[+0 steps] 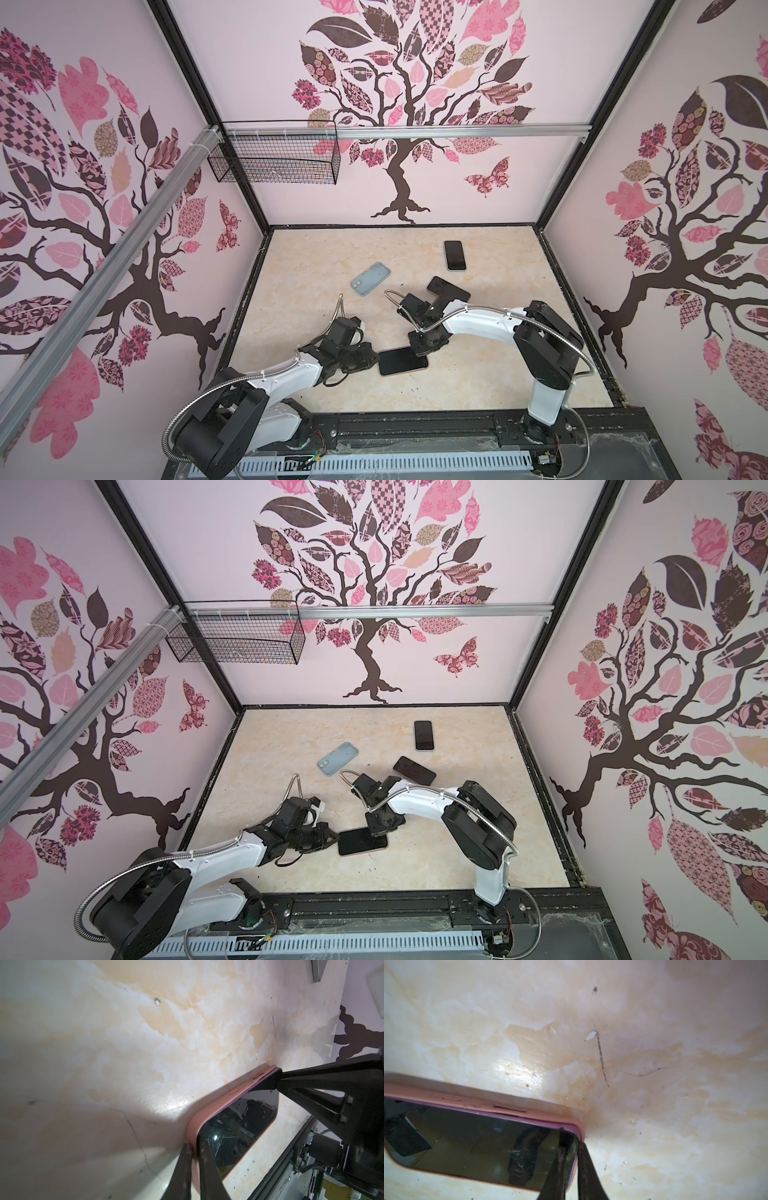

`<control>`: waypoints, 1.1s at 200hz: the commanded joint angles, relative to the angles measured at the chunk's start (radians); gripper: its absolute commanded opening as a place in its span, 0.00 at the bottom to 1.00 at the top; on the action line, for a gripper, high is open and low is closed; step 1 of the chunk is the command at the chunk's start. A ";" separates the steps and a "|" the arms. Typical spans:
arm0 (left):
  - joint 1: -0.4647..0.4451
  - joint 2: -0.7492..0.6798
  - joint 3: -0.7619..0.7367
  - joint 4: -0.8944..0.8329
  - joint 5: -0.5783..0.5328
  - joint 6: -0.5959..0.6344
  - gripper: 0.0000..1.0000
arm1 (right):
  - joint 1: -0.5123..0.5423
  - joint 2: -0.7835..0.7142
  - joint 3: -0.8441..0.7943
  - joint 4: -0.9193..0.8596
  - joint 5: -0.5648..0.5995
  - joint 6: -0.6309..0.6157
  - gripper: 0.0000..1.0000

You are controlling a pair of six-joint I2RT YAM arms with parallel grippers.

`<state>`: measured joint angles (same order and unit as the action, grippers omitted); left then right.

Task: Put the phone into the phone case
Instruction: 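Move the right gripper back along the case edge while left gripper holds the corner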

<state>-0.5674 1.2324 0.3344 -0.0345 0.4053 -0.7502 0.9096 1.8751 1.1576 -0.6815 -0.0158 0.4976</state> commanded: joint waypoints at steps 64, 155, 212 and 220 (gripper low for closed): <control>-0.011 -0.015 -0.020 -0.013 -0.012 0.022 0.11 | 0.094 0.380 -0.279 0.529 -0.250 -0.028 0.12; -0.010 -0.010 0.009 -0.028 0.006 0.043 0.11 | -0.046 -0.102 -0.330 0.388 -0.285 -0.088 0.23; -0.010 0.025 0.035 -0.030 0.025 0.053 0.13 | -0.075 -0.277 -0.329 0.312 -0.221 -0.091 0.34; -0.010 0.031 0.038 -0.027 0.026 0.055 0.14 | -0.080 -0.283 -0.339 0.316 -0.216 -0.090 0.35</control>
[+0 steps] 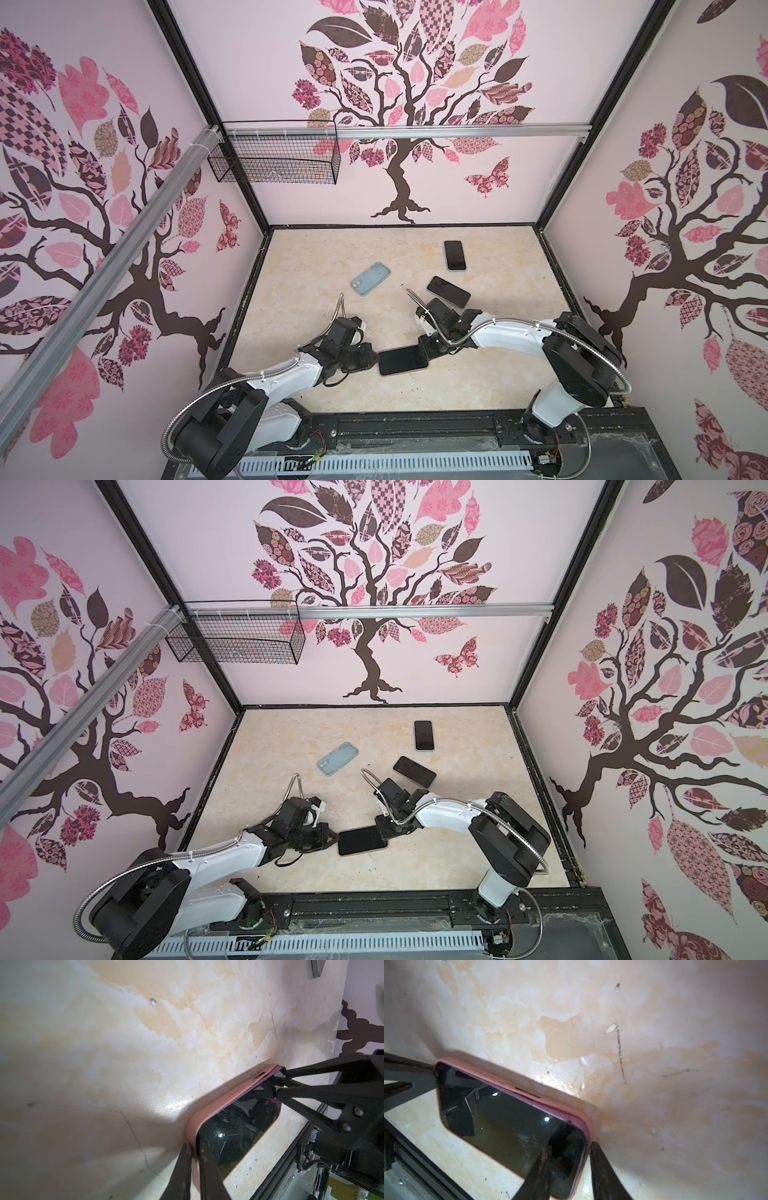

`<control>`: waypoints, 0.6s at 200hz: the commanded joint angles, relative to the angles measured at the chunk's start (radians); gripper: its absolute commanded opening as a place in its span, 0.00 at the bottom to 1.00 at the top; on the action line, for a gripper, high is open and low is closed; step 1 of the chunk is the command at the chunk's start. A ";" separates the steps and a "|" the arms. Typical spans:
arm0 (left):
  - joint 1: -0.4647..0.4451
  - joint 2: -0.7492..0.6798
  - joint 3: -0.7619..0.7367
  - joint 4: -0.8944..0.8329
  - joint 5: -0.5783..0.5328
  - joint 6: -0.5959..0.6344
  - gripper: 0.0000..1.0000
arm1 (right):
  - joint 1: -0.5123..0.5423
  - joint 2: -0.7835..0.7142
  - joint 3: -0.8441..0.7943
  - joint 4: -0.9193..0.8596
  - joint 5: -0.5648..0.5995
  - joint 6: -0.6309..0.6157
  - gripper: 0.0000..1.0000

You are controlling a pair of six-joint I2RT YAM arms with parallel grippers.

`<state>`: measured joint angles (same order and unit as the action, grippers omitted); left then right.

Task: Put the phone into the phone case
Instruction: 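Move the right gripper back along the case edge while left gripper holds the corner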

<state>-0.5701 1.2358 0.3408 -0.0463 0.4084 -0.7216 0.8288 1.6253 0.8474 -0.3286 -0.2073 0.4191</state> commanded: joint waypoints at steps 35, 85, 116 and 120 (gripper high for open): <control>-0.007 0.065 0.046 -0.001 0.030 0.028 0.15 | -0.004 -0.004 -0.077 0.009 -0.069 -0.002 0.35; -0.008 0.109 0.084 0.012 0.031 0.030 0.15 | -0.004 -0.052 -0.170 0.117 -0.239 0.041 0.28; -0.007 0.148 0.132 0.019 0.031 0.040 0.15 | -0.005 -0.105 -0.219 0.140 -0.300 0.055 0.27; -0.007 0.154 0.138 0.019 0.030 0.040 0.15 | -0.004 -0.112 -0.223 0.141 -0.300 0.058 0.27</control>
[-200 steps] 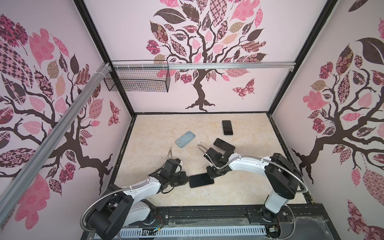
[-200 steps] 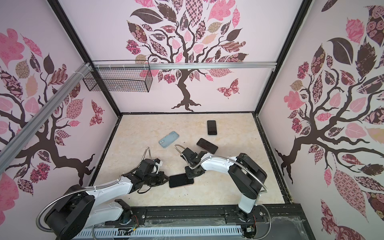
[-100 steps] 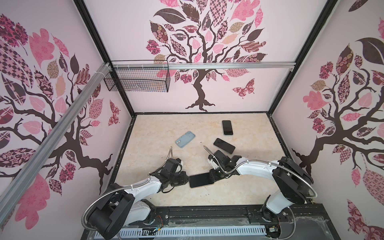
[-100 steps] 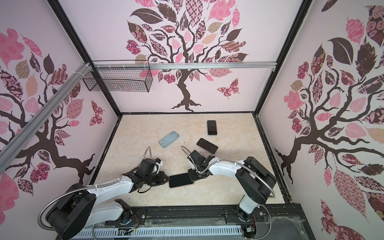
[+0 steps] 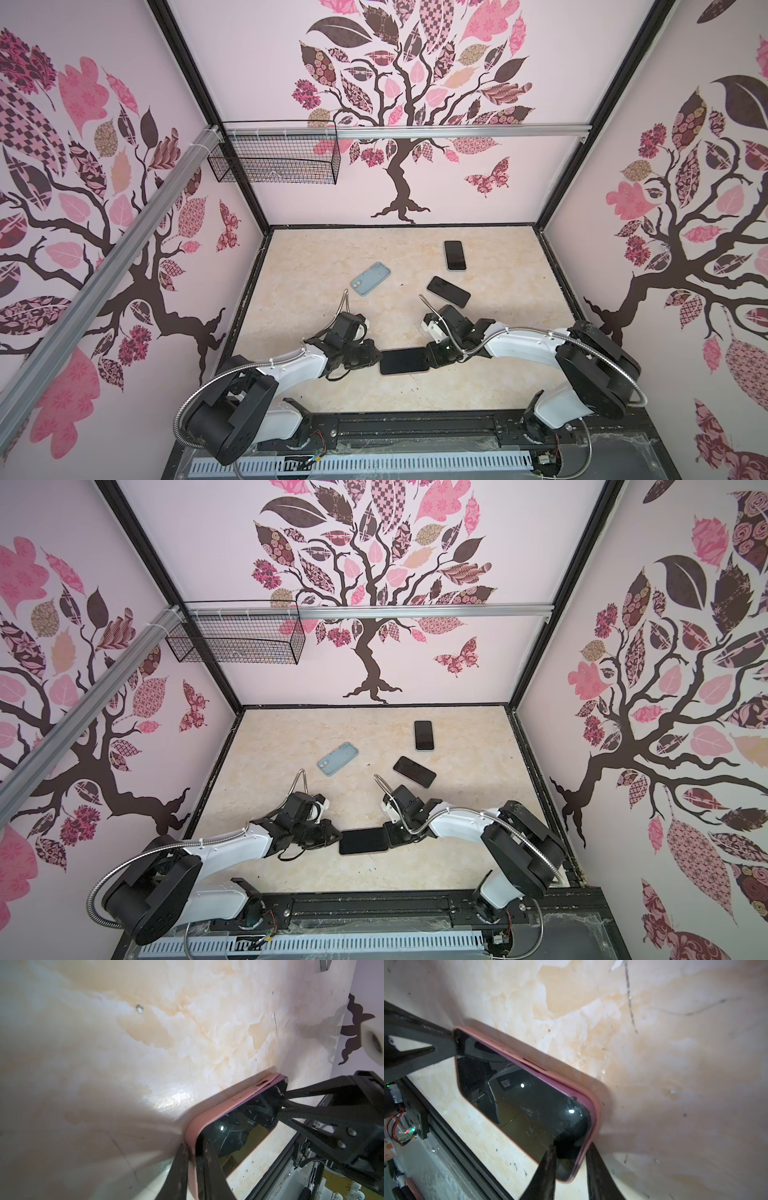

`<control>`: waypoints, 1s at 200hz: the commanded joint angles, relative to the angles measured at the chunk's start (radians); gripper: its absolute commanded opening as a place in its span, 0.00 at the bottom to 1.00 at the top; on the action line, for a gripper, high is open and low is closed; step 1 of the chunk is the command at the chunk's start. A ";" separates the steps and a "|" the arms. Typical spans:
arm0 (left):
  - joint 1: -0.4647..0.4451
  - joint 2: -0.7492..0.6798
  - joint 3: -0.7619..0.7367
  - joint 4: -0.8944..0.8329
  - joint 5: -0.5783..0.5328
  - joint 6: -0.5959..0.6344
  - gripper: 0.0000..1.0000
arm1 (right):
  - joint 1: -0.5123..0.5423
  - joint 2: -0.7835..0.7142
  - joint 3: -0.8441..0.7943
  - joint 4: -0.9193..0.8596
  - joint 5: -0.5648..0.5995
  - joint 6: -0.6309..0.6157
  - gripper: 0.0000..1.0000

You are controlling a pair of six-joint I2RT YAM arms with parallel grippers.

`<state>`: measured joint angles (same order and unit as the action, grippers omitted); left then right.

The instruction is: Put the phone into the phone case

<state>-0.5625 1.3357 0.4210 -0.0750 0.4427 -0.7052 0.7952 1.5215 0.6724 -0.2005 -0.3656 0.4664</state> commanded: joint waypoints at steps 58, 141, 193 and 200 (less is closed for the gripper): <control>-0.010 0.006 0.083 -0.002 -0.062 0.026 0.31 | -0.009 -0.091 0.016 -0.175 0.154 -0.025 0.36; -0.003 -0.063 0.041 -0.098 -0.035 0.091 0.30 | -0.072 -0.030 0.091 -0.154 0.066 -0.093 0.26; -0.012 -0.014 0.022 -0.050 0.020 0.086 0.27 | -0.072 0.010 0.092 -0.122 0.001 -0.086 0.23; -0.015 -0.005 0.020 -0.040 0.023 0.084 0.27 | -0.072 0.018 0.089 -0.117 -0.003 -0.086 0.22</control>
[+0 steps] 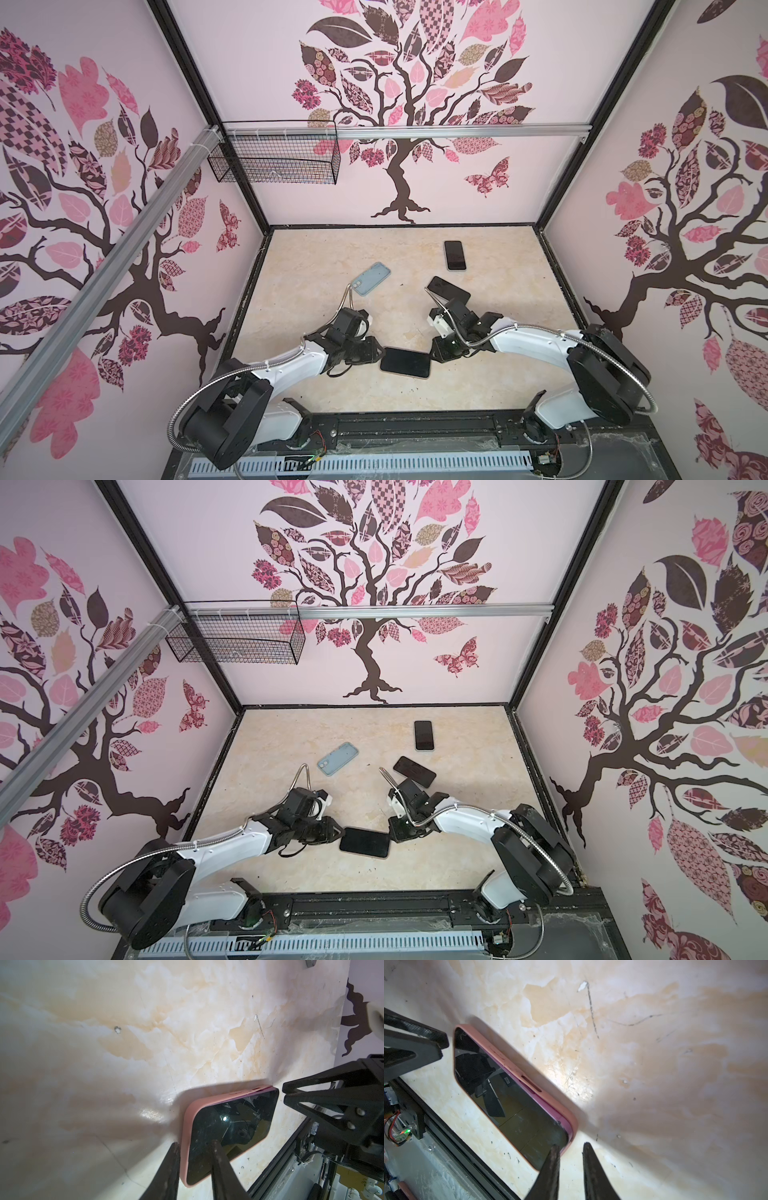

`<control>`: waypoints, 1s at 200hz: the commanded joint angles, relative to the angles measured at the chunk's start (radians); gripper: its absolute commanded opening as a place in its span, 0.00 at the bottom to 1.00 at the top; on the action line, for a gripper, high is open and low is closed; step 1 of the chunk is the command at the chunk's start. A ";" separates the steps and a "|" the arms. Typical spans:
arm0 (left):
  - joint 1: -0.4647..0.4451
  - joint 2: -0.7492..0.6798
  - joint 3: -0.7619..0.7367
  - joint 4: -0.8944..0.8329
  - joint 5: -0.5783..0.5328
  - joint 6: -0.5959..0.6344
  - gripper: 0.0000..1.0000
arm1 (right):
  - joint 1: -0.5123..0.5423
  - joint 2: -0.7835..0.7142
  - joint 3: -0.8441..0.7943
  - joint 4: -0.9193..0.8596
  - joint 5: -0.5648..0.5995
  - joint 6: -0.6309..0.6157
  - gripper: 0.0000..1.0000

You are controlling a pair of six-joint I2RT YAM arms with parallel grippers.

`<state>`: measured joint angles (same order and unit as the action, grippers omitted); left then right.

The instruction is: Put the phone into the phone case

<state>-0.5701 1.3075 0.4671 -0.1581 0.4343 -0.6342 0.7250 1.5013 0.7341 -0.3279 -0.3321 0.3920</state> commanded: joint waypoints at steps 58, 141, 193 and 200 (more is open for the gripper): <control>-0.028 0.070 -0.044 0.104 0.036 -0.018 0.24 | -0.002 0.081 0.018 0.044 -0.081 -0.005 0.16; -0.037 0.105 -0.054 0.152 0.040 -0.025 0.22 | -0.001 0.189 0.012 0.041 -0.125 -0.027 0.13; -0.042 0.136 -0.059 0.182 0.039 -0.033 0.20 | 0.003 0.292 0.016 0.054 -0.098 -0.029 0.13; -0.042 0.137 -0.061 0.183 0.037 -0.035 0.20 | 0.006 0.306 0.019 0.053 -0.085 -0.030 0.13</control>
<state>-0.5774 1.3880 0.4438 -0.0219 0.4305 -0.6556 0.6773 1.6321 0.8001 -0.3771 -0.4805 0.3855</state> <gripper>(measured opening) 0.202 0.129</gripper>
